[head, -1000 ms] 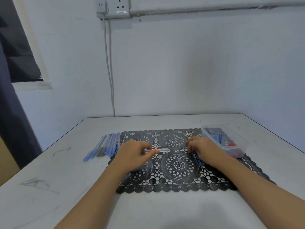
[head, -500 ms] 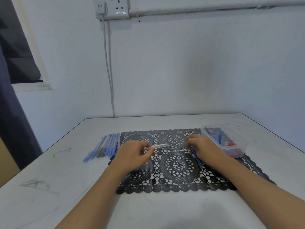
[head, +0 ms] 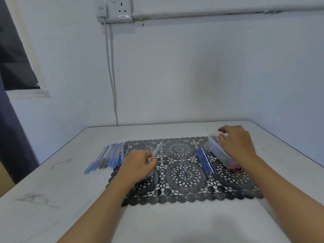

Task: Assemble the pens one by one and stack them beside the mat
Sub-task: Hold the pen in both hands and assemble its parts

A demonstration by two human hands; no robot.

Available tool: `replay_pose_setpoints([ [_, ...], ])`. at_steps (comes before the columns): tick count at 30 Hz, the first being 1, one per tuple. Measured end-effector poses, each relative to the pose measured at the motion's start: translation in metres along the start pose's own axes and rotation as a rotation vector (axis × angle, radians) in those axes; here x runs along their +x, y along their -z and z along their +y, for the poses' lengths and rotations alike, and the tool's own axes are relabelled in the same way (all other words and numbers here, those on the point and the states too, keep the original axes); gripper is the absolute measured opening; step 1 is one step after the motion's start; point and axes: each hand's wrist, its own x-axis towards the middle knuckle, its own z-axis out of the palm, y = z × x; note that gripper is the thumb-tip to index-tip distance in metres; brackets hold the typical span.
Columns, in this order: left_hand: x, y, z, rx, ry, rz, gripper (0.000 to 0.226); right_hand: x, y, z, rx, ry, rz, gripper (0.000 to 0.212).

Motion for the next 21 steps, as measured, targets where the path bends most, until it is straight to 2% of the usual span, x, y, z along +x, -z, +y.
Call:
replay_pose_setpoints([
  [3, -0.0003, -0.0013, -0.0012, 0.008, 0.031, -0.009, 0.031, 0.0013, -0.0049, 0.0058, -0.006, -0.051, -0.162, 0.035],
  [7, 0.0003, -0.0034, -0.0014, 0.026, 0.038, -0.012, 0.029, -0.0026, -0.0029, 0.0016, -0.034, -0.037, -0.222, 0.046],
  [12, -0.0005, -0.005, -0.0001, 0.044, 0.026, -0.03, 0.028, -0.0022, -0.0003, 0.0019, -0.151, -0.002, -0.386, 0.052],
  [21, -0.0019, -0.0044, 0.0025, 0.015, 0.038, -0.044, 0.027, 0.0018, -0.0047, 0.0029, -0.207, -0.021, -0.42, 0.058],
])
